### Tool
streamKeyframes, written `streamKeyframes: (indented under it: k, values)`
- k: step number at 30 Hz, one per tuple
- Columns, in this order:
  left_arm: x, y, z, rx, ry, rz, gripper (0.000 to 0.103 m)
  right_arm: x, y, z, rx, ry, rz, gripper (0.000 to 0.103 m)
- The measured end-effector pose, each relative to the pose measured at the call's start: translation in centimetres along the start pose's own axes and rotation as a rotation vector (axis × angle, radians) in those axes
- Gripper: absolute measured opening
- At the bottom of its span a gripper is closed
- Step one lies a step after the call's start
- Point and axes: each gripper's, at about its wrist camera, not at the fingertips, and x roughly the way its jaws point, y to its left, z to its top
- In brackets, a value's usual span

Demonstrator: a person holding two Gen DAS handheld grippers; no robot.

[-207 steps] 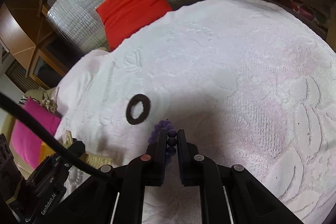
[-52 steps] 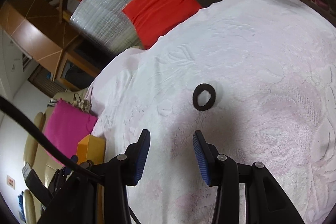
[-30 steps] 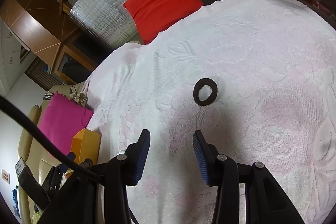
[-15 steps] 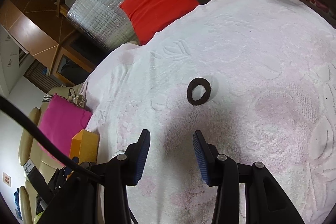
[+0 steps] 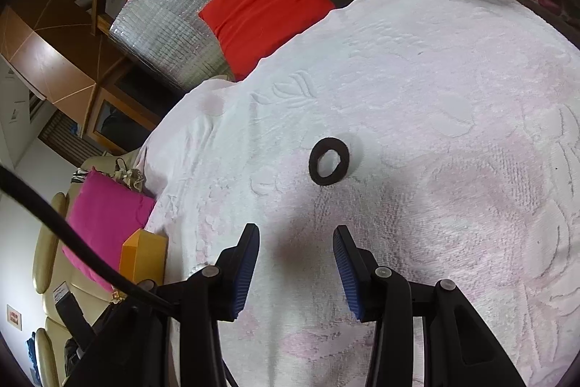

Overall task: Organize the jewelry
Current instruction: 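Move both tools back to the bed toward the white bracelet and black hair tie, then grasp the black hair tie with the right tool while the left tool grasps the white bead bracelet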

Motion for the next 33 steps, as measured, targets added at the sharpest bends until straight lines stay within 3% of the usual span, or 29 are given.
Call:
streamKeyframes:
  k: [5, 14, 24, 33]
  values:
    - [0.6, -0.6, 0.0, 0.008, 0.020, -0.008, 0.068, -0.2, -0.5, 0.2, 0.008, -0.006, -0.005, 0.045]
    - [2.2, -0.2, 0.1, -0.063, 0.077, -0.049, 0.068, -0.4, -0.5, 0.2, -0.001, -0.007, -0.002, 0.045]
    - [2.4, -0.7, 0.2, -0.072, 0.083, -0.063, 0.068, -0.5, -1.0, 0.5, 0.014, -0.018, -0.003, 0.045]
    - [2.3, -0.6, 0.4, -0.077, 0.078, -0.086, 0.068, 1.4, -1.3, 3.2, 0.002, -0.065, -0.036, 0.045]
